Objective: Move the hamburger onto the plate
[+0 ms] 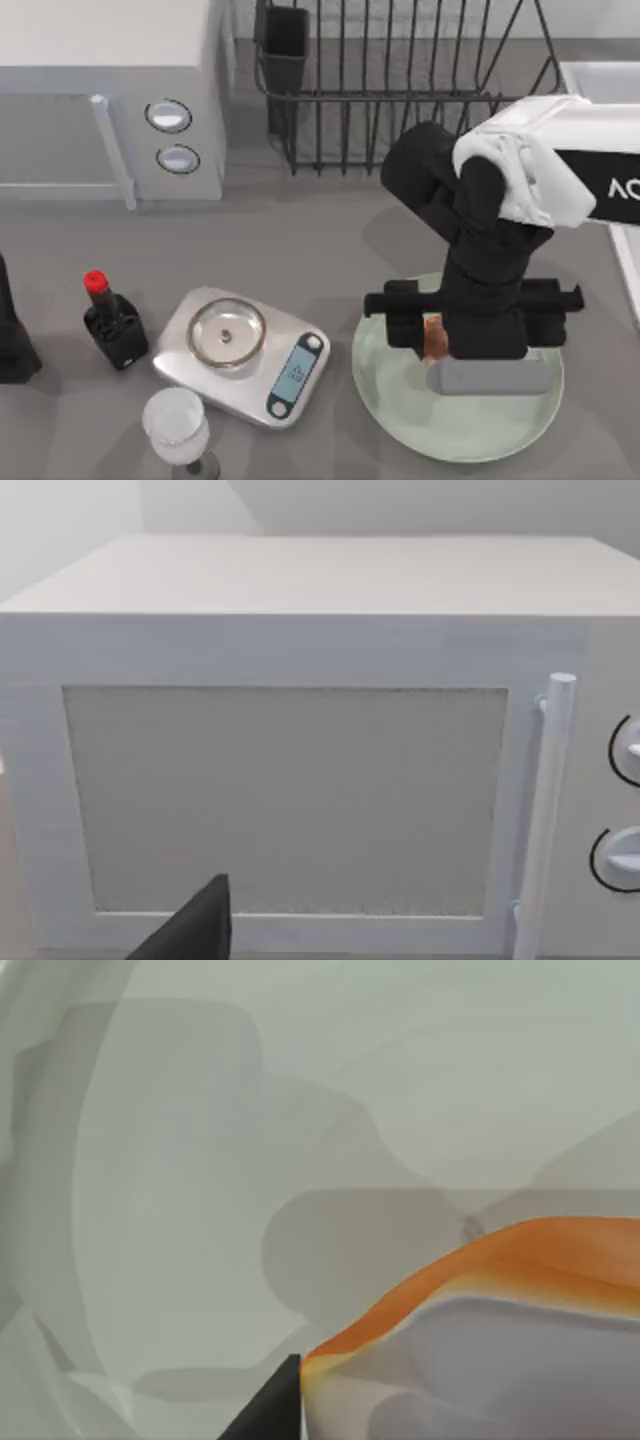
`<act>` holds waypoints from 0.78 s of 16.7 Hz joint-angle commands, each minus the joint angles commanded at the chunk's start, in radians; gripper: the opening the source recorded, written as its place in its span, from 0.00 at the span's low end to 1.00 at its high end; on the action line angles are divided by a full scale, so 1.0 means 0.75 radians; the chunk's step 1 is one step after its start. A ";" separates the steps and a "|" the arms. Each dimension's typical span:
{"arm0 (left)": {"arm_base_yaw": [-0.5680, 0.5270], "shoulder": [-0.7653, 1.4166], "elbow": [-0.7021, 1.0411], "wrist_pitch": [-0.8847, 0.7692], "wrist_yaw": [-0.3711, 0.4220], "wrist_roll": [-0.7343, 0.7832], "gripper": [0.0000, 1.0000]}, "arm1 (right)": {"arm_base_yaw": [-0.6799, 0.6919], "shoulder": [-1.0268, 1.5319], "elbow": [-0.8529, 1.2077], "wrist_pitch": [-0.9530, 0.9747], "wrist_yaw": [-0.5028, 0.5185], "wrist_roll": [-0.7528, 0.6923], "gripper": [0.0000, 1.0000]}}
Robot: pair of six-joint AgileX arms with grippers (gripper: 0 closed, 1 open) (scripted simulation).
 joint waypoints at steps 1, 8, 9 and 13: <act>0.000 0.000 0.000 0.000 0.000 0.000 1.00 | 0.000 0.000 0.000 0.000 0.000 0.000 0.00; 0.000 0.000 0.000 0.000 0.000 0.000 1.00 | 0.000 0.000 0.000 0.000 0.000 0.000 0.53; 0.000 0.000 0.000 0.000 0.000 0.000 1.00 | 0.000 0.000 0.000 0.000 0.000 0.000 0.60; 0.000 0.000 0.000 0.000 0.000 0.000 1.00 | 0.000 0.000 0.000 0.000 0.000 0.000 0.90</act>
